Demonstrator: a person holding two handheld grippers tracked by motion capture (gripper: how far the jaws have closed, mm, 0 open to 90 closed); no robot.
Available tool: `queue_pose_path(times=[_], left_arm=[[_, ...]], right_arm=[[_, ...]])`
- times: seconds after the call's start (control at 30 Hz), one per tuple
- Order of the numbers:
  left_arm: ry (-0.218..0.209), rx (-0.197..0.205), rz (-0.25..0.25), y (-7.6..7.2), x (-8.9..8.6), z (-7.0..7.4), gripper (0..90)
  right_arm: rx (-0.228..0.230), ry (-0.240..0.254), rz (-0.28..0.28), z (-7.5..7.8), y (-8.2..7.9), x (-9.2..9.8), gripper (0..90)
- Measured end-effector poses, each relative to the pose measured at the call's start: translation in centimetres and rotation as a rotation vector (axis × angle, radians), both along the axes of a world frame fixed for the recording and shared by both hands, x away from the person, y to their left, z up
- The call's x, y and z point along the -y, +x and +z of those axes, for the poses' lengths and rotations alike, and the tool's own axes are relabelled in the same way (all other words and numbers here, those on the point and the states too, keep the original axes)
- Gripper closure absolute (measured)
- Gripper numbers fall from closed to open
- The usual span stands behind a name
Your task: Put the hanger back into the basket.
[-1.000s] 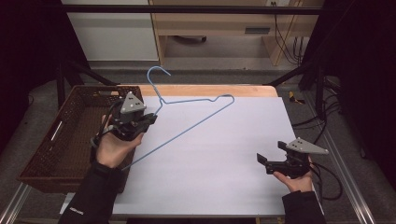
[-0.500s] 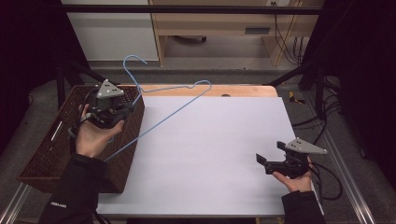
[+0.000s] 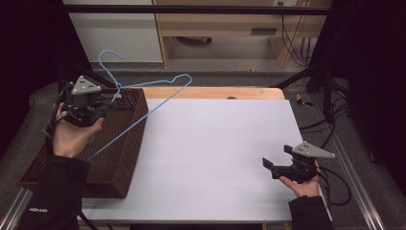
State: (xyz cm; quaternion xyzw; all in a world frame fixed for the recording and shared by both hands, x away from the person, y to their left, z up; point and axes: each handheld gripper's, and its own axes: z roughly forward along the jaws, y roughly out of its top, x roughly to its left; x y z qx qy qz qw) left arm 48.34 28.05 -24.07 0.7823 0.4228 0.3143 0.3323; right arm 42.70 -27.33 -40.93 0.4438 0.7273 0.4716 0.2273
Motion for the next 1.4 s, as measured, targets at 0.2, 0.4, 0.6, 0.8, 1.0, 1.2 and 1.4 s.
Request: queue_pose_path(times=[0.2, 0.4, 0.6, 0.8, 1.0, 1.2, 1.4], left_arm=[[0.005, 0.013, 0.037, -0.2, -2.1, -0.1, 87.1], [-0.001, 0.014, 0.082, -0.3, -4.6, -0.7, 87.1], [-0.002, 0.011, 0.123, -0.4, -6.9, -1.2, 87.1], [0.008, 0.011, 0.157, -0.4, -8.6, -1.8, 87.1], [0.021, 0.013, 0.175, -0.1, -9.5, -2.6, 87.1], [0.031, 0.007, 0.19, 0.4, -10.6, -3.5, 87.1], [0.052, -0.001, 0.204, 0.5, -11.1, -4.2, 87.1]], right_arm=[[-0.001, -0.001, 0.001, 0.0, 0.0, 0.0, 3.8], [-0.001, -0.004, -0.001, 0.0, 0.0, 0.0, 3.7], [-0.001, -0.006, 0.001, -0.1, 0.1, -0.1, 3.7], [-0.002, -0.014, 0.003, -0.1, 0.1, -0.1, 3.7], [-0.001, -0.017, 0.002, -0.2, 0.1, -0.1, 3.7], [-0.005, -0.013, 0.003, -0.2, 0.1, -0.2, 3.7], [-0.005, -0.015, 0.001, -0.2, 0.1, -0.2, 3.7]])
